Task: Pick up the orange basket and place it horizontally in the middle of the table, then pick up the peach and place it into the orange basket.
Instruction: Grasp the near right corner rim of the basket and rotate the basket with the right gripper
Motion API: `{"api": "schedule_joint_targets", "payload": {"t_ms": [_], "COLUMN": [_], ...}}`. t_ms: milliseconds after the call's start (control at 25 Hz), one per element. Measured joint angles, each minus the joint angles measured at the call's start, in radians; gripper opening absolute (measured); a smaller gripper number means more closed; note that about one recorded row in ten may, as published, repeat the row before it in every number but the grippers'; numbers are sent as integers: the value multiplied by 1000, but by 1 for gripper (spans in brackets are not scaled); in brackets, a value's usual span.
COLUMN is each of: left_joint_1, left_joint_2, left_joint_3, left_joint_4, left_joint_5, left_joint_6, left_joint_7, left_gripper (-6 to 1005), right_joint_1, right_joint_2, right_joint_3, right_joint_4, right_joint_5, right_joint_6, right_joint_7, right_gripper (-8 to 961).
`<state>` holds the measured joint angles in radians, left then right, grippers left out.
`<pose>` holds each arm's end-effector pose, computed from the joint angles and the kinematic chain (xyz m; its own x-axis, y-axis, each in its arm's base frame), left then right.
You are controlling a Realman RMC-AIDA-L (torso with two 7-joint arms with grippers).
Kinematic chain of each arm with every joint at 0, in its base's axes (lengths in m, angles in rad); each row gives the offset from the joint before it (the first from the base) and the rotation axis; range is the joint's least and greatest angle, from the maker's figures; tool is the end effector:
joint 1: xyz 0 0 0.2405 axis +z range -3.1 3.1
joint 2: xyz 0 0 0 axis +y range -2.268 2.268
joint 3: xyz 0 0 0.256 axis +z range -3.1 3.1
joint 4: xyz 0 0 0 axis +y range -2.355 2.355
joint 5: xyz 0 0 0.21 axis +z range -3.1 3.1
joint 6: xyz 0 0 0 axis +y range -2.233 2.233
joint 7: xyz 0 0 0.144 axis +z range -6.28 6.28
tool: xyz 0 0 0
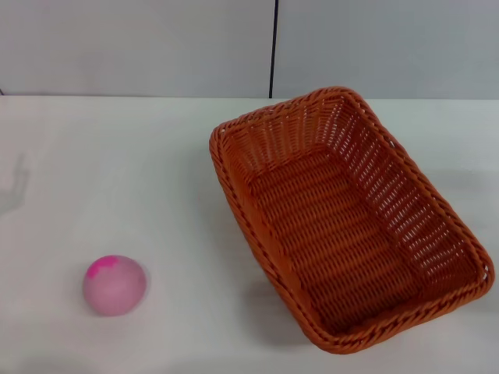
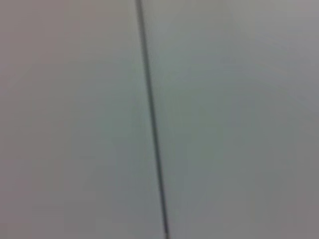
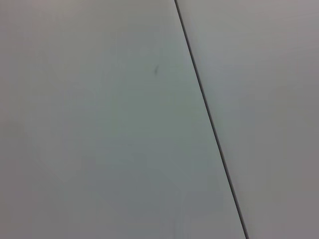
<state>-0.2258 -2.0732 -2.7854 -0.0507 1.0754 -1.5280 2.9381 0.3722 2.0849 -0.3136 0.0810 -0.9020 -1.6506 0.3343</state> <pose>-0.3815 0.2377 0.0414 0.7677 -0.1804 0.6149 0.6254 0.0013 -0.7803 0.3426 0.2728 0.0437 0.5269 0.3790 -0.7607 -0.8252 0.0138 -0.5647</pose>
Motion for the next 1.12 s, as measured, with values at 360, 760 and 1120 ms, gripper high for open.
{"api": "schedule_joint_targets", "payload": {"t_ms": [360, 760, 1120], "left_joint_1": [-25, -24, -8], "left_joint_2": [3, 7, 7], "left_joint_3": [-89, -87, -86], "left_joint_4": [31, 25, 28], "left_joint_5": [0, 1, 4], "left_joint_6": [-40, -22, 22], "left_joint_7": [-1, -19, -36], "left_gripper": [591, 590, 589], "right_joint_1": [-46, -141, -124], "right_joint_2": [-7, -14, -20], "right_joint_3": [-7, -41, -49], "right_joint_4": [-15, -349, -1038], "right_joint_5": [-6, -289, -799], "right_joint_6": [-34, -49, -20], "right_joint_7": [6, 574, 1516], "right_gripper": [608, 606, 603]}}
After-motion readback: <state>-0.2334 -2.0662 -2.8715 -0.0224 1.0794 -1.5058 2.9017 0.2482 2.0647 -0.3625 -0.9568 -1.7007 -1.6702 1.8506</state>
